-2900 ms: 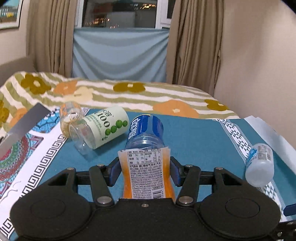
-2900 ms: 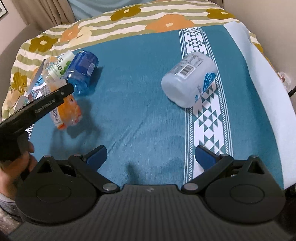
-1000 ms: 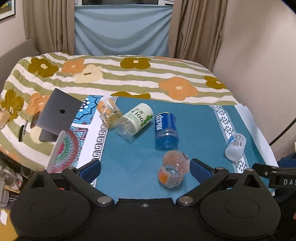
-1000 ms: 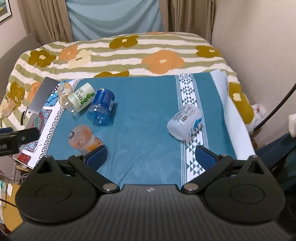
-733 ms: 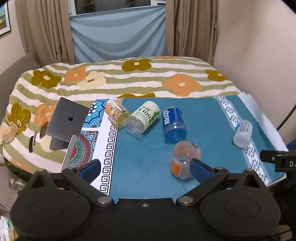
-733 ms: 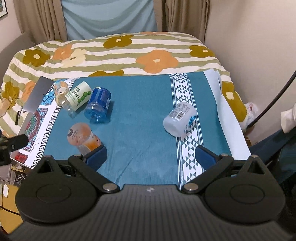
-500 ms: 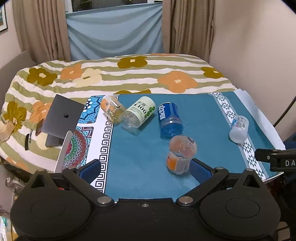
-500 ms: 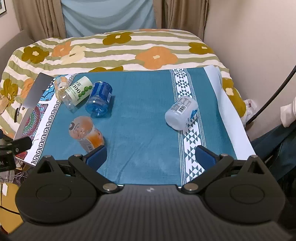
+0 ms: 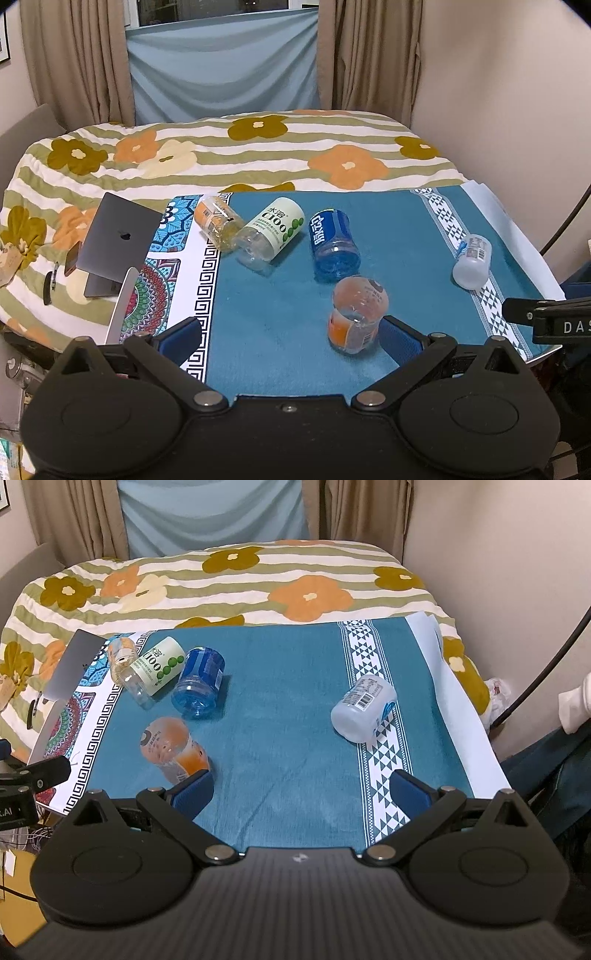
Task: Flip cup upright
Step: 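Open the left tool and withdraw from the upright cup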
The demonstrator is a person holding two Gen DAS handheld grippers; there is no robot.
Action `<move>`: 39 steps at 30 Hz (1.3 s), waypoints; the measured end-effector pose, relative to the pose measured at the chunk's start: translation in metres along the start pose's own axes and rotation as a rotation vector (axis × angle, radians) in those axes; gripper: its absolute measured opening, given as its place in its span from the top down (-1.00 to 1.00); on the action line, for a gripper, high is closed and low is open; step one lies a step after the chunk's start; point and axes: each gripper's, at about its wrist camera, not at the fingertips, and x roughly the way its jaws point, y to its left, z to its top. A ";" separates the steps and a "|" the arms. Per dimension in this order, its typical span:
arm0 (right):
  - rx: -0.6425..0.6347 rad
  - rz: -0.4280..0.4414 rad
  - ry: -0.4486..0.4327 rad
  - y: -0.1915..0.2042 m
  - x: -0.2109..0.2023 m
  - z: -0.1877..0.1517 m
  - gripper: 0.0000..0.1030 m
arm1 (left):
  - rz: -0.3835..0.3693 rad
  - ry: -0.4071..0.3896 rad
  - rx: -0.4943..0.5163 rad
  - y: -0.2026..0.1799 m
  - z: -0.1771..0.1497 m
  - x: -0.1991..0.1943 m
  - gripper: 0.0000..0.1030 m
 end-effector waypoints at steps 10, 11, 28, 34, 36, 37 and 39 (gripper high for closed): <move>0.001 -0.001 0.000 -0.001 0.000 0.000 -1.00 | -0.002 0.002 0.010 -0.003 0.001 0.001 -1.00; 0.001 0.000 0.000 -0.001 0.000 0.000 -1.00 | -0.002 0.002 0.011 -0.004 0.001 0.001 -1.00; 0.001 0.004 -0.005 -0.003 0.000 0.000 -1.00 | -0.003 -0.014 0.018 -0.009 0.002 -0.001 -1.00; -0.002 0.005 -0.007 -0.003 -0.002 0.000 -1.00 | 0.013 -0.018 0.012 -0.009 0.000 -0.003 -1.00; -0.003 0.007 -0.007 -0.003 -0.002 0.000 -1.00 | 0.011 -0.022 0.006 -0.009 0.000 -0.004 -1.00; -0.003 0.006 -0.007 -0.003 -0.002 0.000 -1.00 | 0.010 -0.022 0.005 -0.008 0.000 -0.004 -1.00; -0.002 0.007 -0.008 -0.003 -0.002 0.000 -1.00 | 0.014 -0.021 -0.002 -0.008 0.000 -0.003 -1.00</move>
